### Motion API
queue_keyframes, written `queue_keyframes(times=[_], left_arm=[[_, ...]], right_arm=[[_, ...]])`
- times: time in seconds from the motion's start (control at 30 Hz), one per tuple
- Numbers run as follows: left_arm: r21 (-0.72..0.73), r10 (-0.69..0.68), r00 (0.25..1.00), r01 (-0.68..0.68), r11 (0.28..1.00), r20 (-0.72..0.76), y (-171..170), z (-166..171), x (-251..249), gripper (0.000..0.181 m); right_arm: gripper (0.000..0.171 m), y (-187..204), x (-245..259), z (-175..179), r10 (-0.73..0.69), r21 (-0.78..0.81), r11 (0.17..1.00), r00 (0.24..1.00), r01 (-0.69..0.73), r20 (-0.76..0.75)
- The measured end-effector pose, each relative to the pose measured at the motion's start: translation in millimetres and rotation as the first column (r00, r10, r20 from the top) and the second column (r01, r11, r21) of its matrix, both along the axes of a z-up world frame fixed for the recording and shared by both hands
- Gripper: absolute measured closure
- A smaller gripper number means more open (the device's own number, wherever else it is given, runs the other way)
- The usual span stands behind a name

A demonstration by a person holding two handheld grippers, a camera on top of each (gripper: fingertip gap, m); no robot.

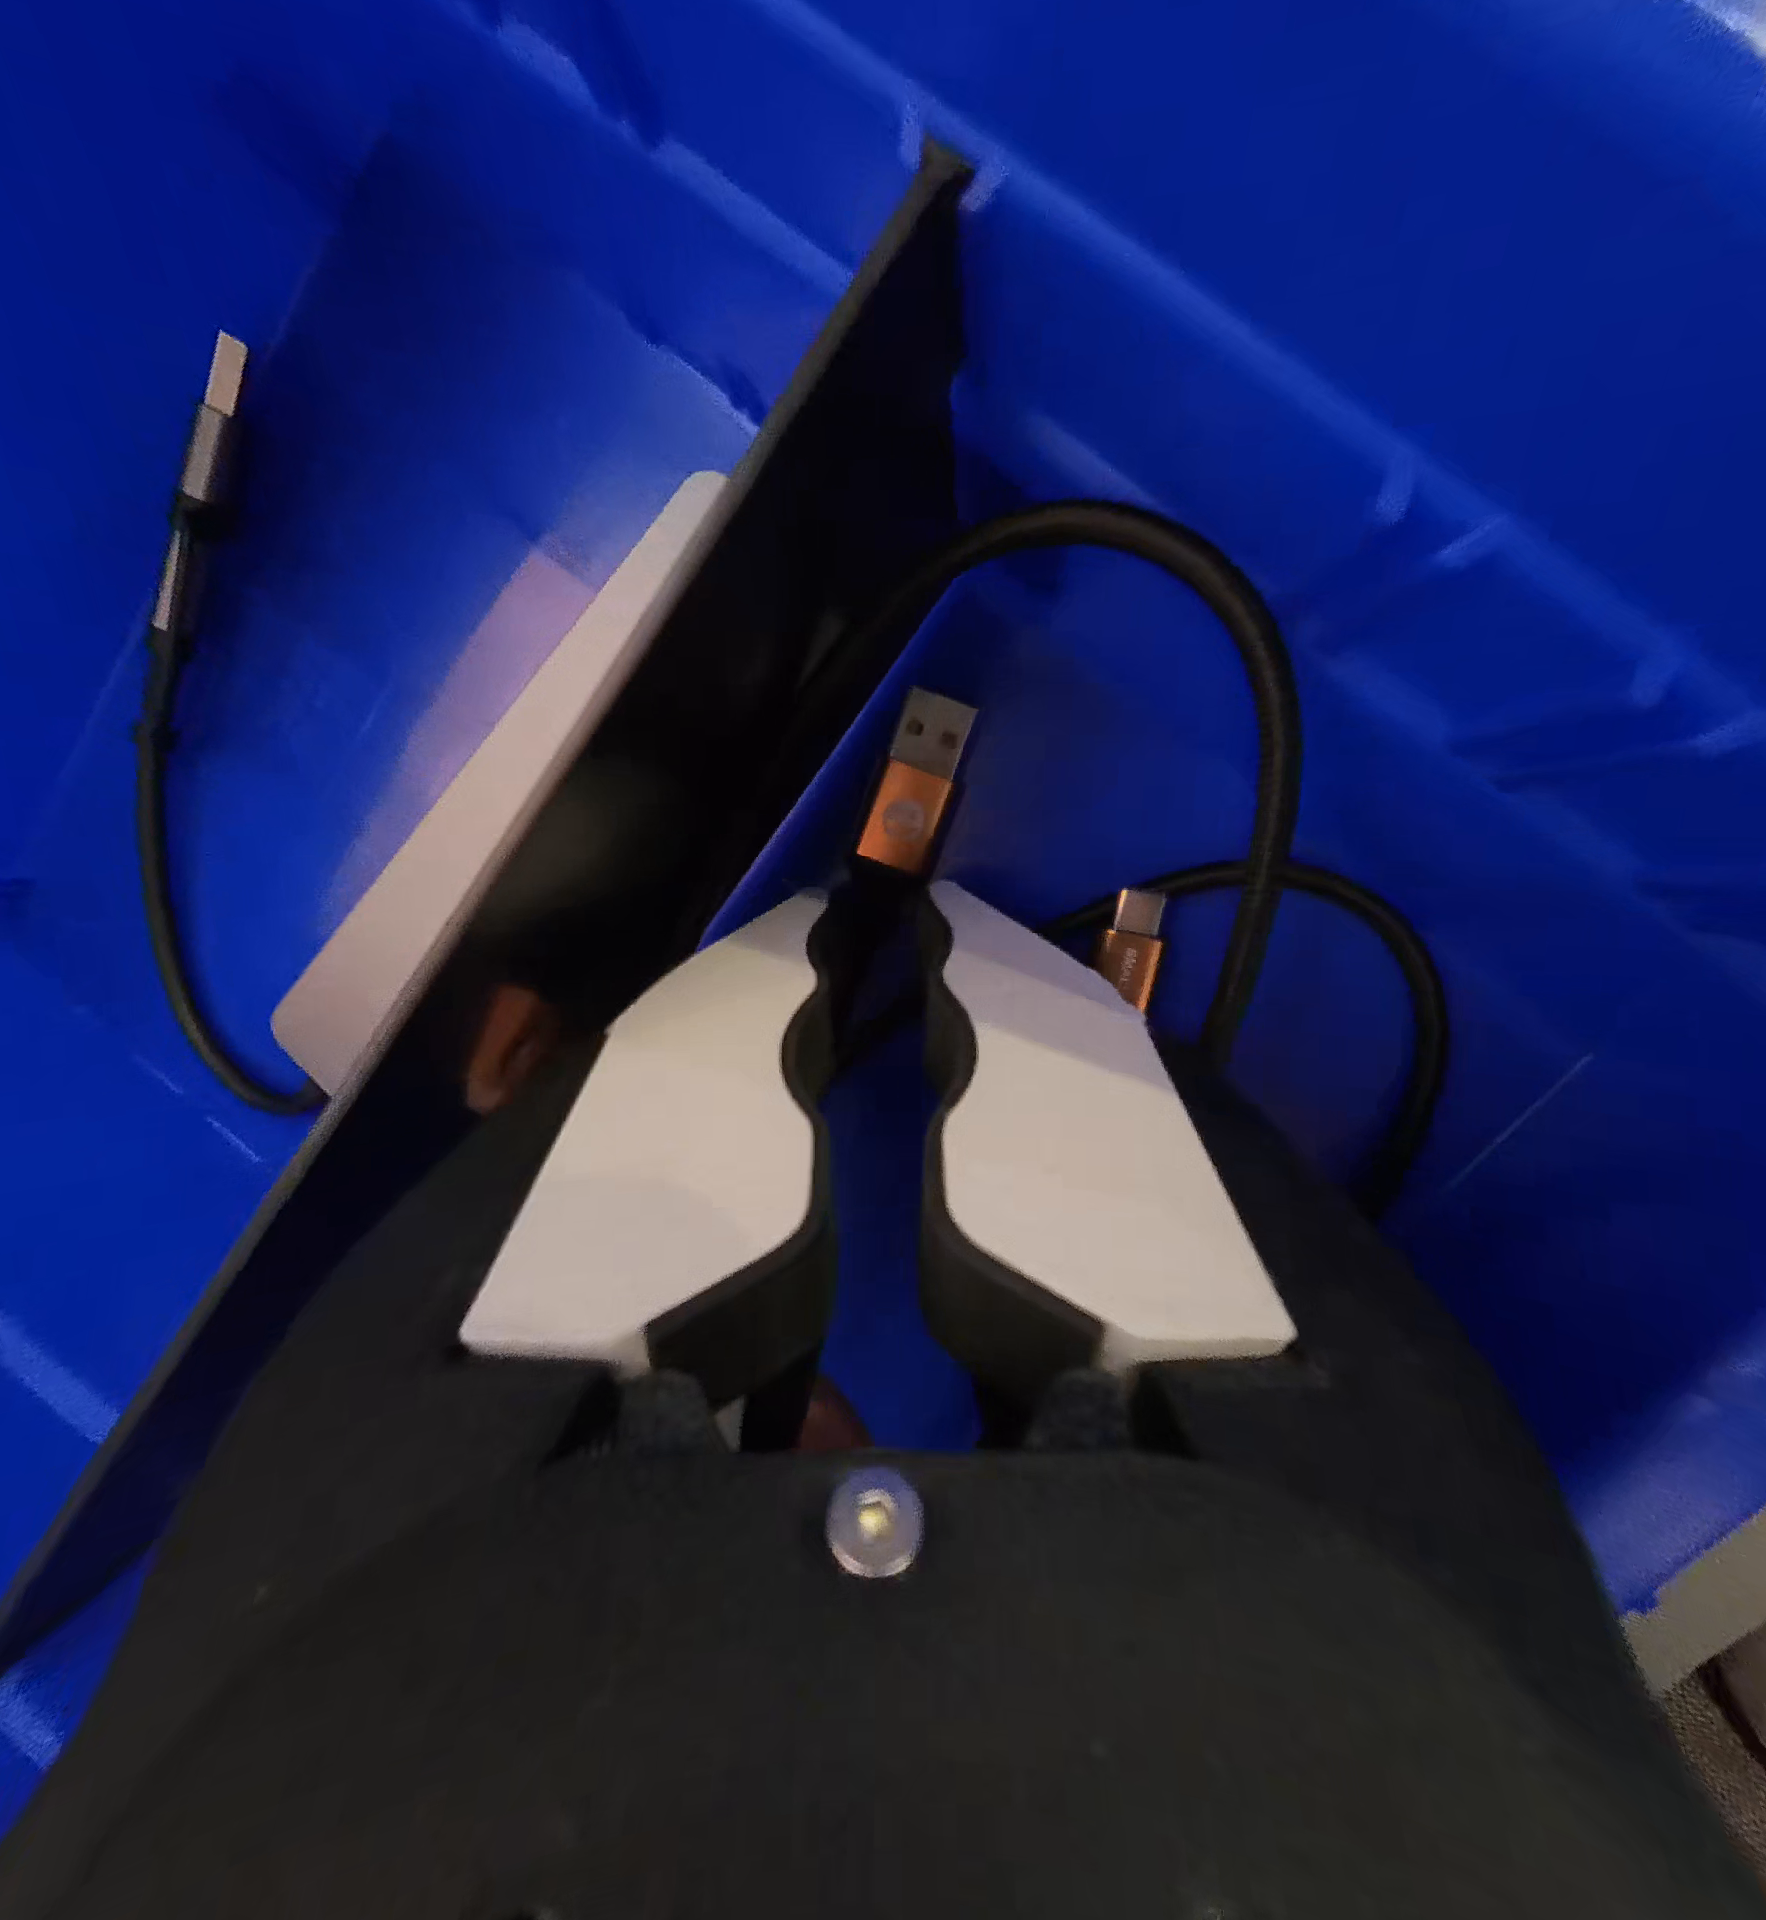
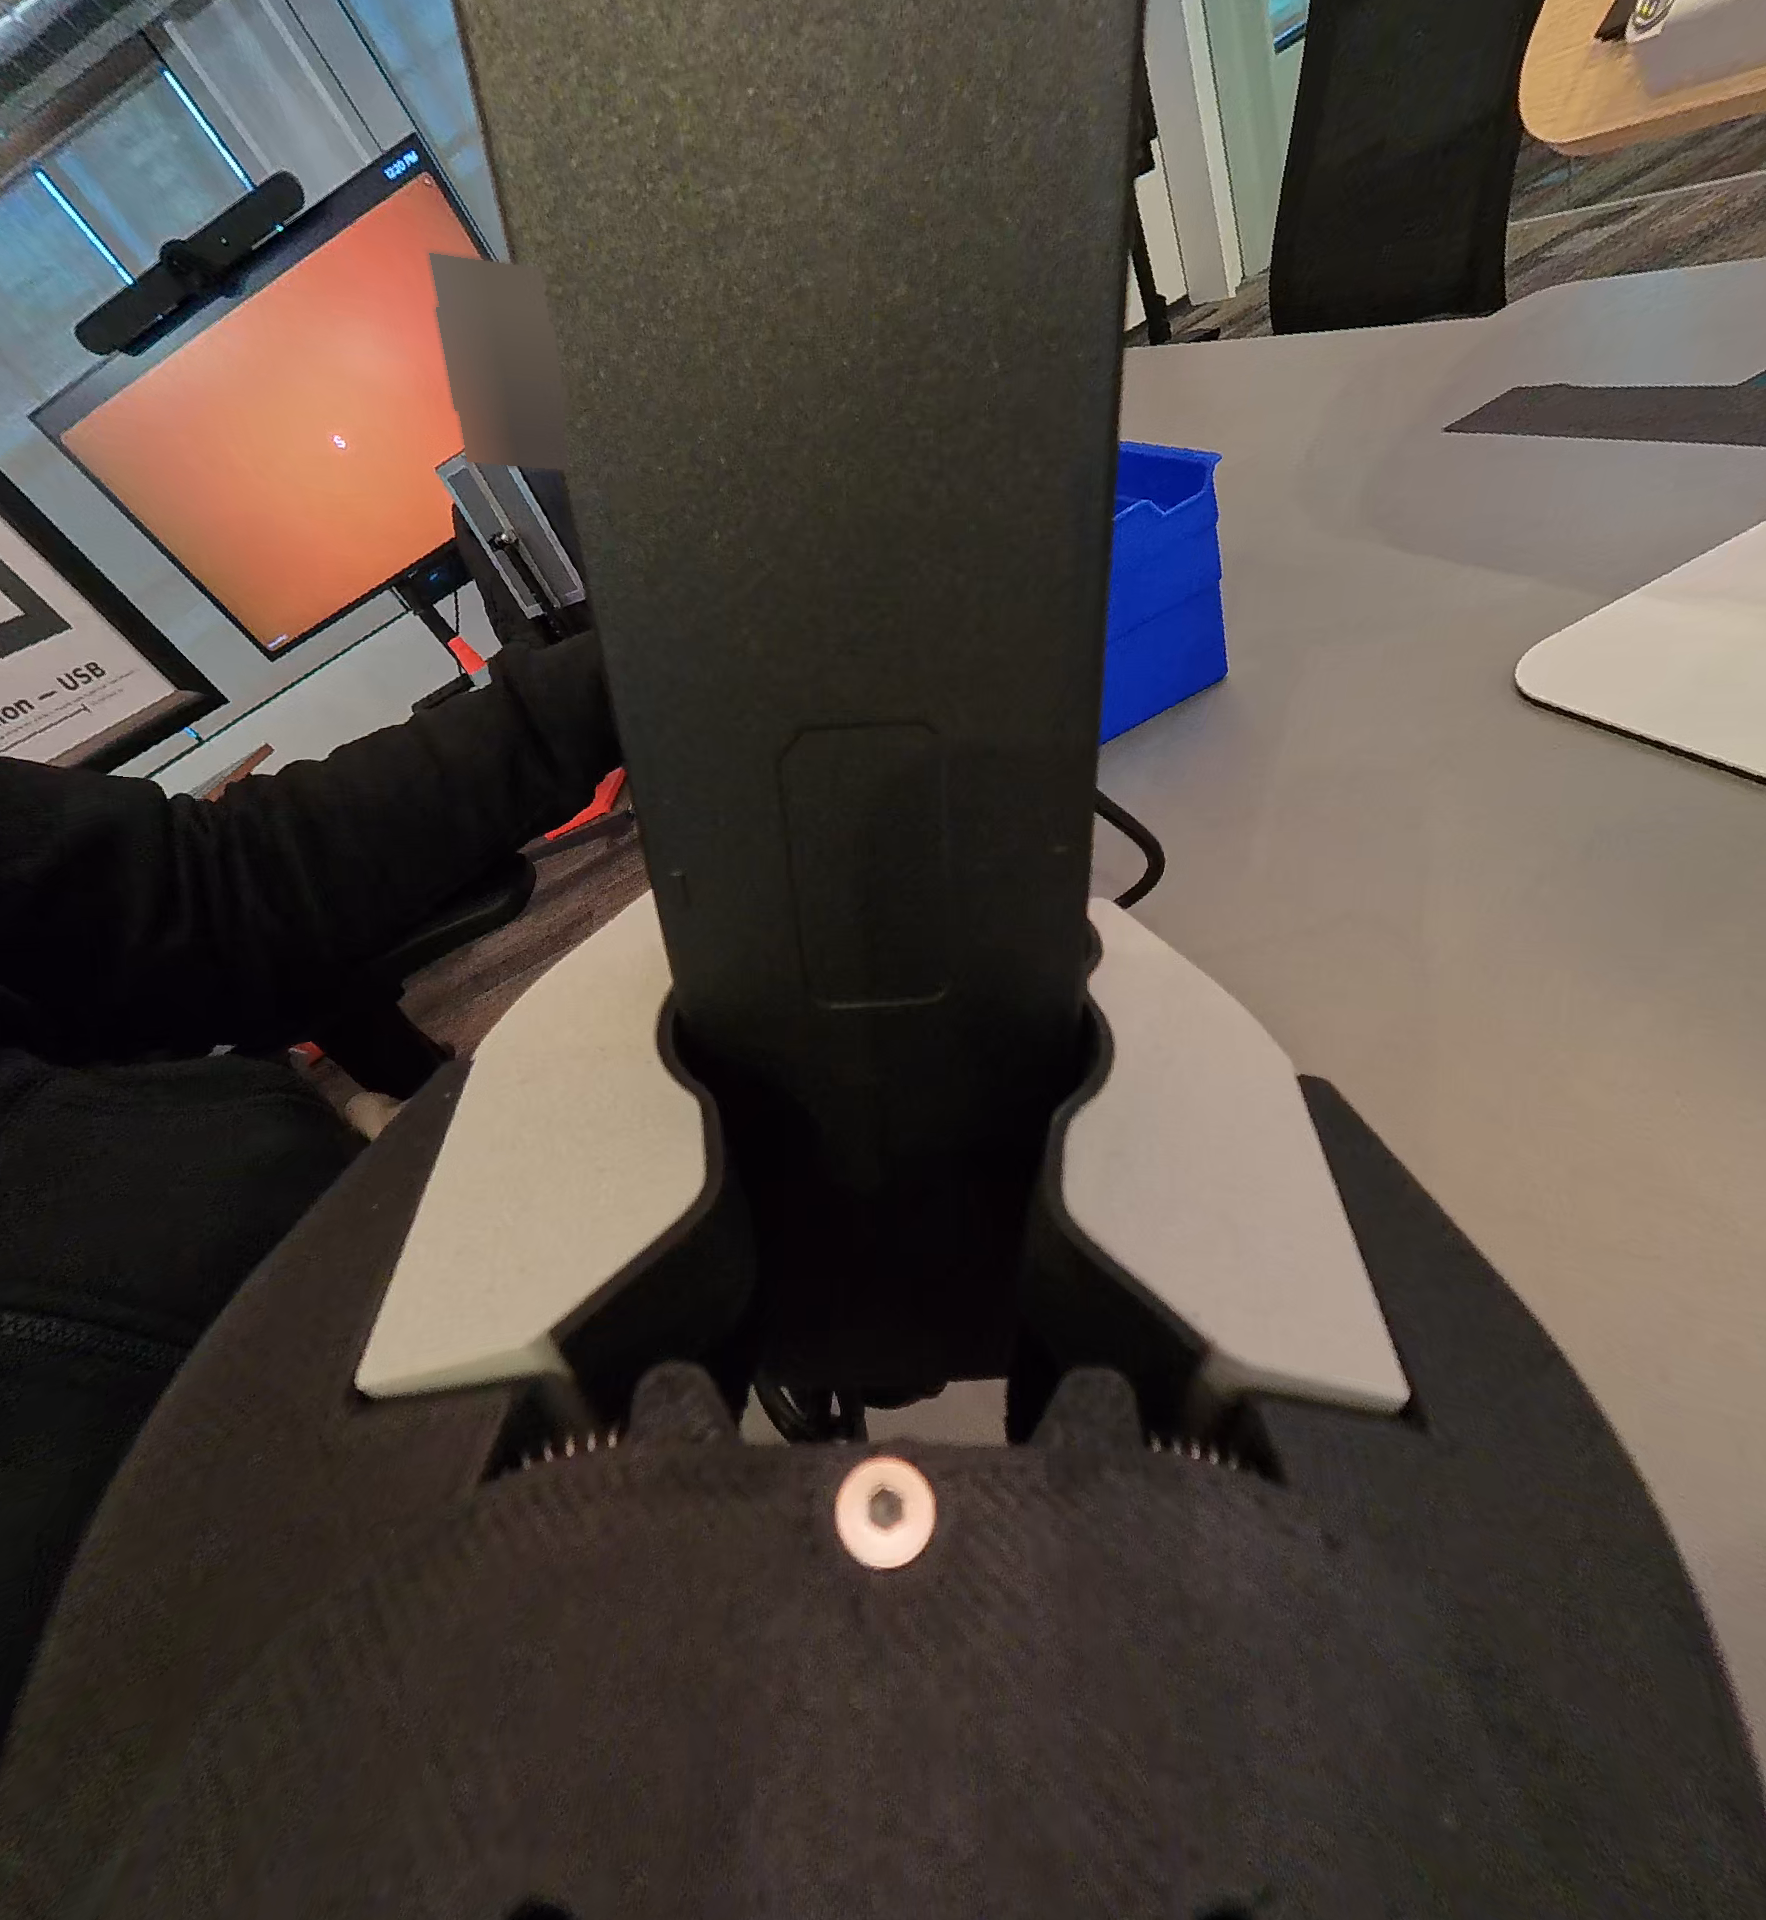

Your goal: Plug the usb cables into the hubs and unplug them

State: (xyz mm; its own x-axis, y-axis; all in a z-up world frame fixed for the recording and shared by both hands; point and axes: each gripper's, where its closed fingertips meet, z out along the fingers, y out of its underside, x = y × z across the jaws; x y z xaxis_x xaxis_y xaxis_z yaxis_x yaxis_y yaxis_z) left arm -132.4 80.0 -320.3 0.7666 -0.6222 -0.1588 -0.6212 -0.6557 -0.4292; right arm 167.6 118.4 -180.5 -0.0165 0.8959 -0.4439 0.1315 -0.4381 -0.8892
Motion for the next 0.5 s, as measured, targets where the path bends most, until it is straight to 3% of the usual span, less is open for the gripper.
queue_keyframes(times=[0.27, 0.5], left_arm=[[0.025, -0.08, 0.99, 0.084, 0.996, -0.116, -2.2, 1.4, -5.5, 0.173], [0.122, -0.07, 0.995, 0.078, 0.989, -0.07, -4.0, 30.6, -7.4, 0.174]], right_arm=[[0.107, -1.2, -0.8, -0.3, 0.004, 0.004, 1.0, 1.0, -0.004, 0.003], [0.107, -2.3, -0.8, 1.0, 0.012, 0.004, 1.0, 1.0, -0.012, -0.011]])
